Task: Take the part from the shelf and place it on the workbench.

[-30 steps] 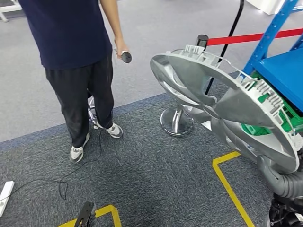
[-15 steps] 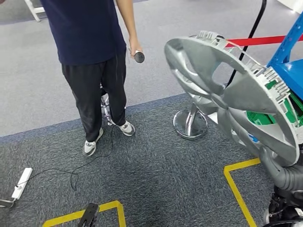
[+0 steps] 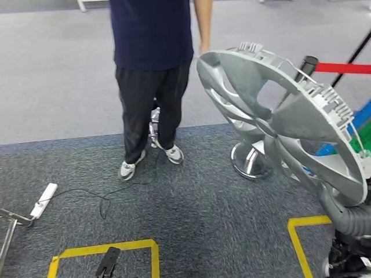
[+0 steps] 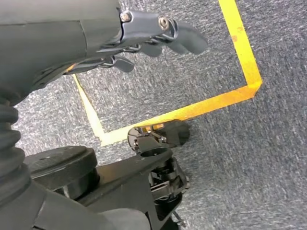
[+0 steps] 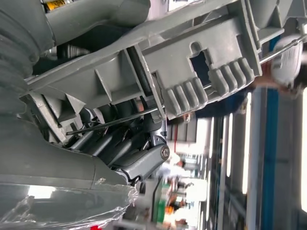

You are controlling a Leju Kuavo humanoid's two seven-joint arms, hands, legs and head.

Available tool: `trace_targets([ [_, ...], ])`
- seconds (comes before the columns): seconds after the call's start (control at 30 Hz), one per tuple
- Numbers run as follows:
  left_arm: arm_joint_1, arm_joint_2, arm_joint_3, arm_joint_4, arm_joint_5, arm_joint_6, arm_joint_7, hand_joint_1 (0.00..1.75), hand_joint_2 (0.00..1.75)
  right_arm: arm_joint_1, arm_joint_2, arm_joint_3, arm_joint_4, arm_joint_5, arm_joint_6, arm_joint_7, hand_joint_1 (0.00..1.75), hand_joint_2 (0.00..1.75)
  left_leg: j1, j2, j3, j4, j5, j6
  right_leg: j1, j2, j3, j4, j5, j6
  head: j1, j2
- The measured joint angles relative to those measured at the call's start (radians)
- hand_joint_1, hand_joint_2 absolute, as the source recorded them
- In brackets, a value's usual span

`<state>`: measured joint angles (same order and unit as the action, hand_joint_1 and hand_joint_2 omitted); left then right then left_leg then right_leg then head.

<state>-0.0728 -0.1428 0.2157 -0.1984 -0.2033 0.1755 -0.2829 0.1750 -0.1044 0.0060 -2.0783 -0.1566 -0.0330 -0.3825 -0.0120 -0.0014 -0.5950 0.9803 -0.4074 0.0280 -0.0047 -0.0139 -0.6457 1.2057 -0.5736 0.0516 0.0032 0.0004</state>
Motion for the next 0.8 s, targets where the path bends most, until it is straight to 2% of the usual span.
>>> trace_targets([
  [0.03, 0.000, 0.000, -0.002, 0.000, -0.002, 0.002, 0.000, 0.00, 1.75, 0.001, 0.000, 0.000, 0.000, 0.000, 0.000, 0.000, 1.75, 1.75, 0.000, -0.009, 0.000, 0.000, 0.000, 0.001, 0.000, 0.007, -0.032, 0.065, -0.025, 0.002, 0.001, 0.000],
  [0.07, 0.001, 0.000, -0.003, 0.000, -0.004, 0.004, 0.000, 0.00, 1.75, 0.002, 0.000, 0.000, 0.000, -0.001, 0.000, 0.000, 1.75, 1.75, 0.001, -0.019, 0.000, 0.000, 0.000, 0.001, -0.001, 0.009, -0.051, 0.101, -0.033, 0.003, 0.001, 0.000],
  [0.1, 0.002, -0.001, -0.004, 0.000, -0.005, 0.005, 0.000, 0.00, 1.75, 0.003, 0.000, 0.000, 0.000, -0.001, 0.000, 0.000, 1.75, 1.75, 0.002, -0.029, 0.001, 0.001, 0.000, 0.001, -0.002, 0.010, -0.052, 0.100, -0.020, 0.004, 0.001, 0.000],
  [0.13, 0.003, -0.001, -0.004, 0.000, -0.005, 0.006, 0.000, 0.00, 1.75, 0.003, 0.000, 0.000, -0.001, -0.001, 0.000, 0.000, 1.75, 1.75, 0.003, -0.040, 0.003, 0.001, 0.000, 0.000, -0.003, 0.012, -0.034, 0.059, 0.010, 0.005, 0.001, 0.000],
  [0.17, 0.003, -0.001, -0.004, 0.000, -0.006, 0.006, 0.000, 0.00, 1.75, 0.003, 0.000, 0.000, -0.002, -0.001, 0.000, 0.000, 1.75, 1.75, 0.006, -0.051, 0.005, 0.002, -0.001, -0.003, -0.007, 0.020, 0.000, -0.011, 0.049, 0.008, 0.001, 0.000],
  [0.2, 0.003, -0.001, -0.004, 0.000, -0.006, 0.006, 0.000, 0.00, 1.75, 0.002, 0.000, 0.000, -0.002, -0.001, -0.001, 0.000, 1.75, 1.75, 0.007, -0.062, 0.005, 0.005, -0.001, -0.009, -0.011, 0.038, 0.034, -0.081, 0.078, 0.012, 0.002, 0.000],
  [0.23, 0.002, 0.000, -0.004, 0.000, -0.006, 0.006, 0.000, 0.00, 1.75, 0.002, 0.000, 0.000, -0.003, -0.001, -0.001, 0.000, 1.75, 1.75, 0.008, -0.073, 0.002, 0.009, -0.001, -0.015, -0.015, 0.055, 0.063, -0.136, 0.095, 0.012, 0.002, 0.000],
  [0.27, 0.002, 0.000, -0.005, 0.000, -0.006, 0.007, 0.000, 0.00, 1.75, 0.001, 0.000, 0.000, -0.004, -0.002, -0.001, 0.000, 1.75, 1.75, 0.008, -0.082, -0.002, 0.012, 0.000, -0.021, -0.017, 0.069, 0.079, -0.168, 0.100, 0.010, 0.002, 0.000],
  [0.3, 0.003, 0.001, -0.005, 0.000, -0.006, 0.008, 0.000, 0.00, 1.75, 0.002, 0.000, 0.000, -0.004, -0.002, -0.001, 0.000, 1.75, 1.75, 0.008, -0.090, -0.007, 0.014, 0.003, -0.028, -0.016, 0.075, 0.083, -0.175, 0.096, 0.005, 0.002, 0.000],
  [0.37, 0.008, 0.000, -0.005, 0.000, -0.006, 0.008, 0.000, 0.00, 1.75, 0.002, 0.000, 0.000, -0.005, -0.001, -0.001, 0.001, 1.75, 1.75, 0.011, -0.099, -0.014, 0.014, 0.006, -0.038, -0.014, 0.062, 0.083, -0.174, 0.098, -0.008, 0.002, 0.000],
  [0.43, 0.009, 0.000, -0.005, 0.000, -0.006, 0.009, 0.000, 0.00, 1.75, 0.001, 0.000, 0.000, -0.007, -0.004, -0.001, 0.001, 1.75, 1.75, 0.009, -0.071, -0.034, 0.053, -0.021, -0.045, -0.014, 0.045, 0.084, -0.176, 0.101, -0.020, -0.002, 0.000],
  [0.5, 0.006, 0.000, -0.006, 0.000, -0.008, 0.013, 0.000, 0.00, 1.75, 0.001, 0.000, -0.001, -0.009, -0.016, 0.000, -0.001, 1.75, 1.75, 0.007, -0.029, -0.089, 0.169, -0.082, -0.051, -0.011, 0.024, 0.085, -0.177, 0.100, -0.030, -0.007, 0.000],
  [0.53, 0.005, 0.000, -0.007, 0.000, -0.010, 0.015, 0.000, 0.00, 1.75, 0.000, 0.000, -0.002, -0.009, -0.023, 0.000, -0.002, 1.75, 1.75, 0.008, -0.018, -0.122, 0.238, -0.110, -0.052, -0.008, 0.013, 0.084, -0.177, 0.099, -0.034, -0.007, 0.000],
  [0.57, 0.005, 0.000, -0.009, 0.000, -0.012, 0.016, 0.000, 0.00, 1.75, 0.000, 0.000, -0.002, -0.009, -0.029, 0.002, -0.003, 1.75, 1.75, 0.008, -0.014, -0.144, 0.286, -0.125, -0.052, -0.006, 0.003, 0.085, -0.177, 0.098, -0.036, -0.007, 0.000],
  [0.6, 0.006, 0.000, -0.010, 0.000, -0.013, 0.018, 0.000, 0.00, 1.75, 0.000, 0.000, -0.002, -0.010, -0.032, 0.003, -0.003, 1.75, 1.75, 0.008, -0.013, -0.152, 0.304, -0.122, -0.051, -0.005, -0.006, 0.086, -0.177, 0.097, -0.037, -0.007, 0.000],
  [0.63, 0.007, 0.001, -0.011, 0.000, -0.014, 0.020, 0.000, 0.00, 1.75, 0.000, 0.000, -0.002, -0.010, -0.034, 0.004, -0.004, 1.75, 1.75, 0.007, -0.011, -0.140, 0.282, -0.100, -0.048, -0.004, -0.015, 0.087, -0.177, 0.097, -0.038, -0.007, 0.000],
  [0.7, 0.006, 0.002, -0.012, 0.000, -0.014, 0.024, -0.002, 0.00, 1.75, 0.000, 0.000, -0.001, -0.010, -0.035, 0.006, -0.004, 1.75, 1.75, 0.002, 0.009, -0.075, 0.159, -0.035, -0.038, -0.001, -0.031, 0.092, -0.177, 0.093, -0.037, -0.007, 0.000],
  [0.73, 0.004, 0.002, -0.012, 0.000, -0.014, 0.025, -0.002, 0.00, 1.75, 0.000, 0.000, -0.001, -0.010, -0.035, 0.006, -0.004, 1.75, 1.75, -0.003, 0.024, -0.042, 0.094, -0.014, -0.033, 0.001, -0.038, 0.093, -0.175, 0.090, -0.035, -0.008, 0.000],
  [0.8, 0.000, 0.003, -0.012, 0.000, -0.014, 0.028, -0.003, 0.00, 1.75, -0.001, 0.000, -0.002, -0.011, -0.036, 0.005, -0.004, 1.75, 1.75, -0.010, 0.041, -0.012, 0.029, -0.006, -0.024, 0.006, -0.053, 0.092, -0.174, 0.086, -0.027, -0.007, 0.000],
])
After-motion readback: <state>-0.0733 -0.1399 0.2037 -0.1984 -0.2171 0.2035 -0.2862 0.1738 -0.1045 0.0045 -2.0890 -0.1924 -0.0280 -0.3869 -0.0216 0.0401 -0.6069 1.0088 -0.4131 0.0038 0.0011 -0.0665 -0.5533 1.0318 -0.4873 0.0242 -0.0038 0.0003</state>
